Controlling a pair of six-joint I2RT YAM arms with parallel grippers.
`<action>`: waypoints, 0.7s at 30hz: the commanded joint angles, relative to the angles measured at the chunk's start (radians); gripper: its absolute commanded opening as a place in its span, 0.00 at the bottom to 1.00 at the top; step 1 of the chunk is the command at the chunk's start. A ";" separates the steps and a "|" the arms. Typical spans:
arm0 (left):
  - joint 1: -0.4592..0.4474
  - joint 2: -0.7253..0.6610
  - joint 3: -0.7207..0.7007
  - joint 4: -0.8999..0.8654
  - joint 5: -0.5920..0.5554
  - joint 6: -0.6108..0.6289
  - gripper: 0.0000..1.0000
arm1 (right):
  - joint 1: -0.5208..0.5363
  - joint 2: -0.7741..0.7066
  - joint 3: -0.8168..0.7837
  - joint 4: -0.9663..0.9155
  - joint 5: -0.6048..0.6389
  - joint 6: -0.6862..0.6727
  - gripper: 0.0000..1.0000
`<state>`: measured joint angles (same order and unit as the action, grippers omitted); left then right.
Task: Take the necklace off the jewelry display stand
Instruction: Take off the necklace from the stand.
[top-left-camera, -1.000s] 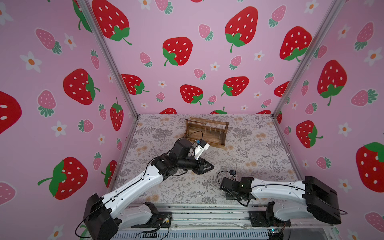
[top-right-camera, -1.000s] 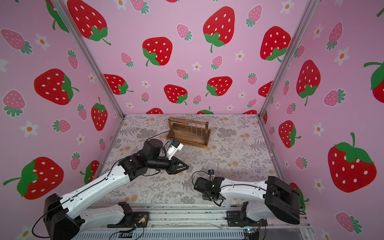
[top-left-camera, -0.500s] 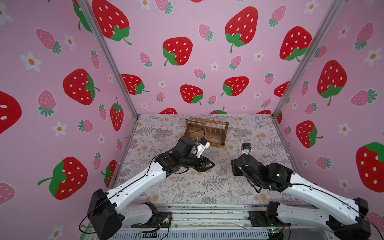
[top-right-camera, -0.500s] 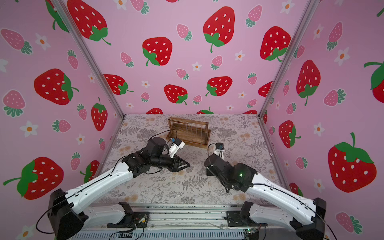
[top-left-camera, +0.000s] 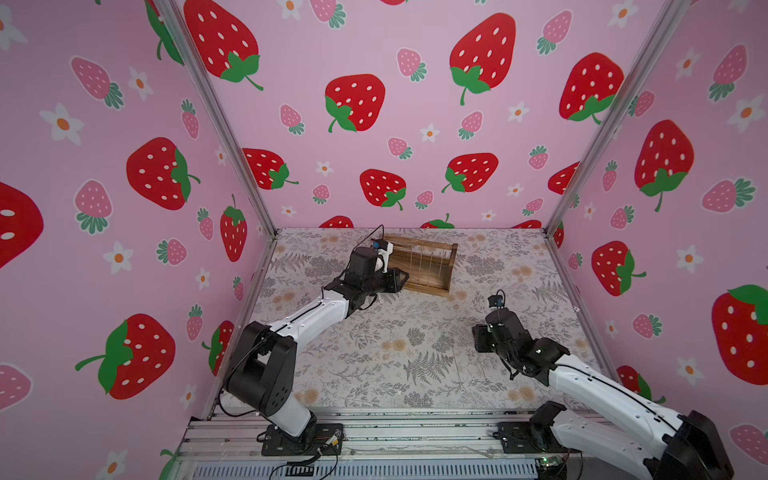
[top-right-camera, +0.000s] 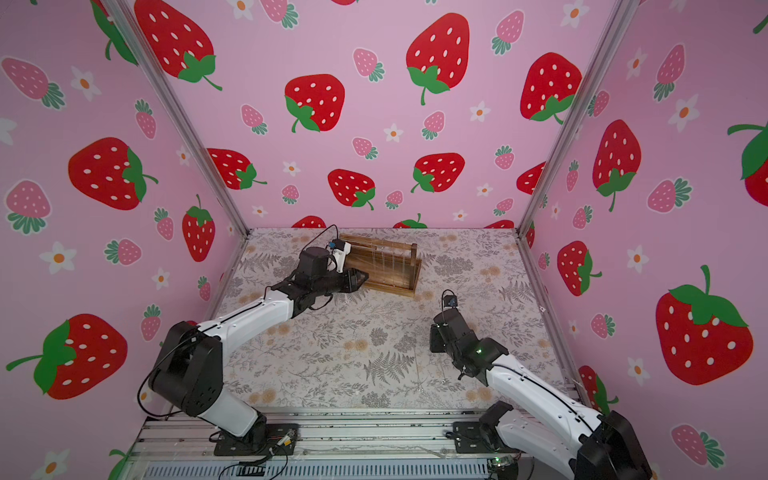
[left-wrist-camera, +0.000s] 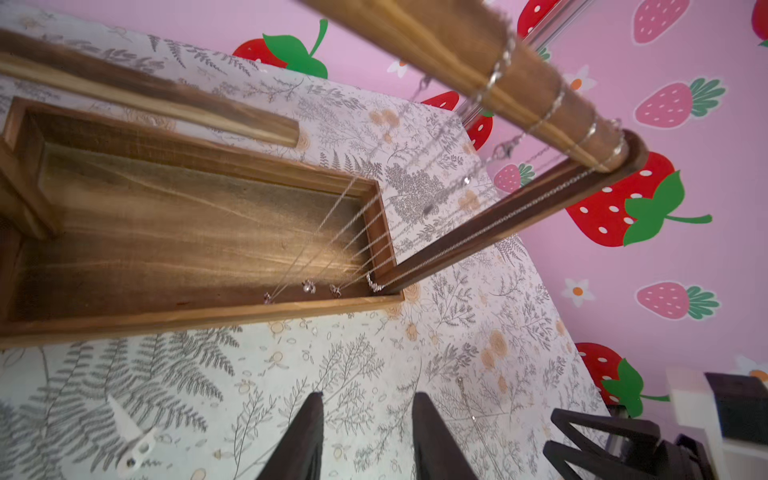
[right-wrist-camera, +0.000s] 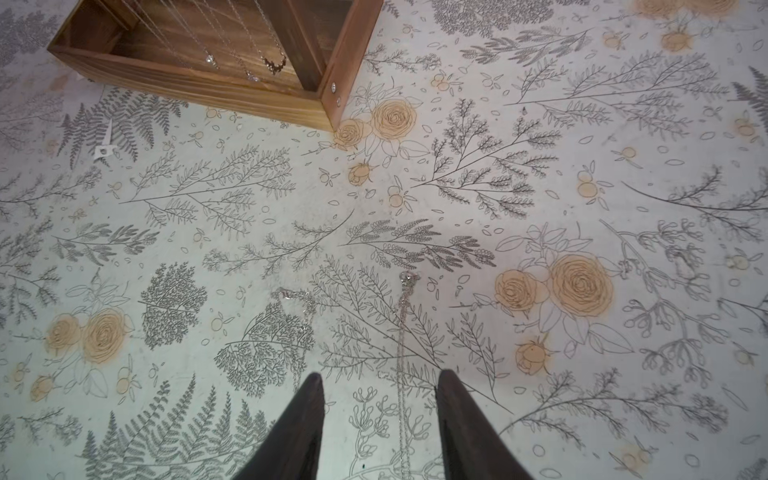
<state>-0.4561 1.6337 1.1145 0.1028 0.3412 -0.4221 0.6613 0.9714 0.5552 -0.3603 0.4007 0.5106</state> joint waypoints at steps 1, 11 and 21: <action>-0.001 0.055 0.102 0.102 -0.011 0.039 0.37 | -0.008 -0.030 -0.019 0.091 -0.017 0.003 0.47; 0.000 0.150 0.206 0.154 -0.074 0.044 0.34 | -0.022 -0.053 -0.042 0.092 -0.033 0.024 0.48; 0.007 0.141 0.190 0.179 -0.083 0.048 0.13 | -0.038 0.000 -0.045 0.118 -0.063 0.032 0.47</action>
<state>-0.4541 1.7939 1.2991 0.2409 0.2626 -0.3855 0.6281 0.9619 0.5163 -0.2676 0.3580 0.5350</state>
